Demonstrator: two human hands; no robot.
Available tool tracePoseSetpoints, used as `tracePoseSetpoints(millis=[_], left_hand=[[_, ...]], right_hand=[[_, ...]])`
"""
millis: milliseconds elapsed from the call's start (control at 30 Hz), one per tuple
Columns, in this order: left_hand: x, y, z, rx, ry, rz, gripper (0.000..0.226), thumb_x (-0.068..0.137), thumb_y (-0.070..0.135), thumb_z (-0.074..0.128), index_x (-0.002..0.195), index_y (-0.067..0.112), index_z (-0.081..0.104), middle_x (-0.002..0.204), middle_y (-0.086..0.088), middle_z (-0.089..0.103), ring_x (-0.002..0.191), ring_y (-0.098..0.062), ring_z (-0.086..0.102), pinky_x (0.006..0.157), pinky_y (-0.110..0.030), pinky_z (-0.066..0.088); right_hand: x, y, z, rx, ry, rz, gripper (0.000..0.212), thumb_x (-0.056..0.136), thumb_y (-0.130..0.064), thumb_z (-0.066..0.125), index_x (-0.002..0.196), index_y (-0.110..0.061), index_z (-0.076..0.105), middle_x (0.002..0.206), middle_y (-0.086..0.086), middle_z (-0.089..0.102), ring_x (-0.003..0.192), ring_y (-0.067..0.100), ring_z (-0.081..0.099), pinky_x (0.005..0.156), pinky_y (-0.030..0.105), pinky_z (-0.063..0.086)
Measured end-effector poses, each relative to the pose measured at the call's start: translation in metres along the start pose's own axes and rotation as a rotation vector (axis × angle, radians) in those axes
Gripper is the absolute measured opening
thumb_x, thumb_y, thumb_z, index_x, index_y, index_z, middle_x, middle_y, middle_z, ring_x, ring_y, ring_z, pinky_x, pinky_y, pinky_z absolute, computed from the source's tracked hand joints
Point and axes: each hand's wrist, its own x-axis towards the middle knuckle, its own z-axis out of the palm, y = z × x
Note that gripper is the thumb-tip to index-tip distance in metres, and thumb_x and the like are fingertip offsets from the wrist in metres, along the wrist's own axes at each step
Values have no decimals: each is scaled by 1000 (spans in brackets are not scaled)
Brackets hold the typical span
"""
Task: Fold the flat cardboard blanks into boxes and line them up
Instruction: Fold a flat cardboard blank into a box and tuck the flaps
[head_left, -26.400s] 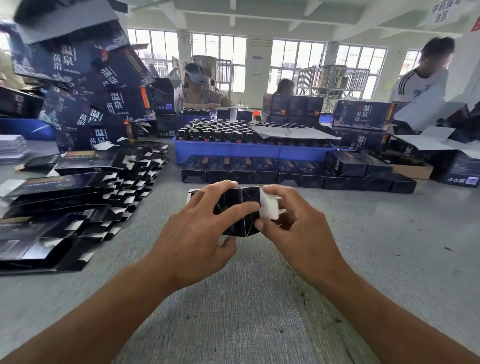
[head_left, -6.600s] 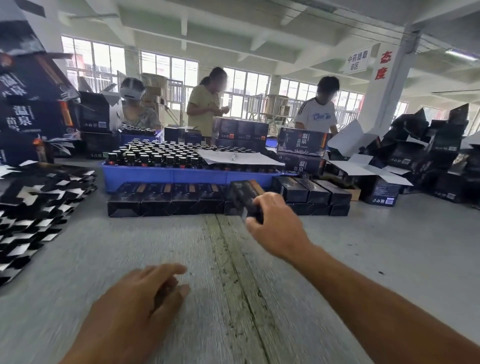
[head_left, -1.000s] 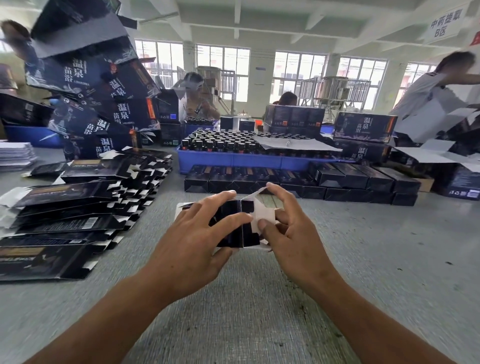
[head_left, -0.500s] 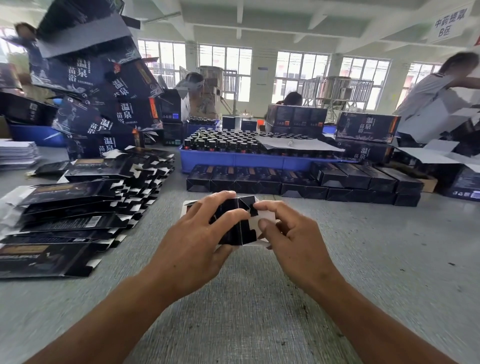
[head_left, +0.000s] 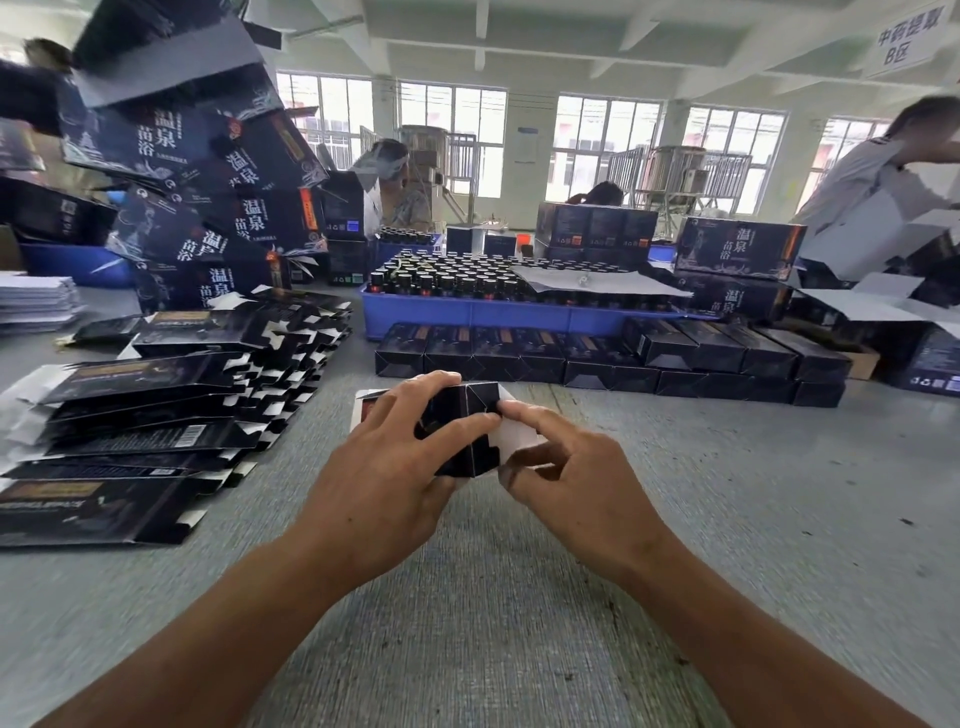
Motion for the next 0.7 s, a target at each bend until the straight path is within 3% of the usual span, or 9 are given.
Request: tracePoseSetpoints(millis=[167, 300, 467, 633, 700], left_hand=[[1, 5, 0, 5, 6, 11, 65, 80, 20, 82, 137, 34, 55, 151, -4, 39, 128, -30, 48, 77, -47, 60], [0, 5, 1, -2, 11, 3, 64, 80, 23, 82, 135, 37, 53, 151, -1, 38, 129, -28, 47, 77, -49, 60], [0, 4, 3, -22, 26, -5, 73, 79, 22, 82, 139, 40, 44, 151, 2, 38, 131, -26, 45, 79, -48, 60], [-1, 5, 5, -34, 73, -38, 96, 77, 24, 81, 155, 29, 25, 149, 6, 38, 128, -22, 47, 81, -40, 59], [-1, 6, 5, -33, 78, -54, 97, 77, 25, 78, 156, 26, 21, 149, 5, 38, 128, -21, 45, 82, -38, 57]], right_hand=[[0, 3, 0, -18, 108, -22, 44, 90, -24, 74, 129, -40, 63, 93, -15, 71, 79, -5, 66, 71, 10, 48], [-1, 2, 4, 27, 148, -18, 51, 87, -26, 77, 125, -48, 51, 99, -25, 66, 87, -7, 68, 69, 10, 54], [0, 3, 4, 56, 155, 20, 32, 87, -24, 77, 101, -40, 53, 108, -16, 72, 86, -4, 69, 68, 17, 55], [-2, 0, 4, 56, 85, -20, 35, 92, -14, 69, 120, -35, 67, 111, -20, 70, 93, -6, 66, 70, 10, 53], [-1, 0, 4, 99, 106, -10, 26, 95, -19, 67, 116, -34, 69, 103, -16, 73, 88, -2, 68, 66, 11, 51]])
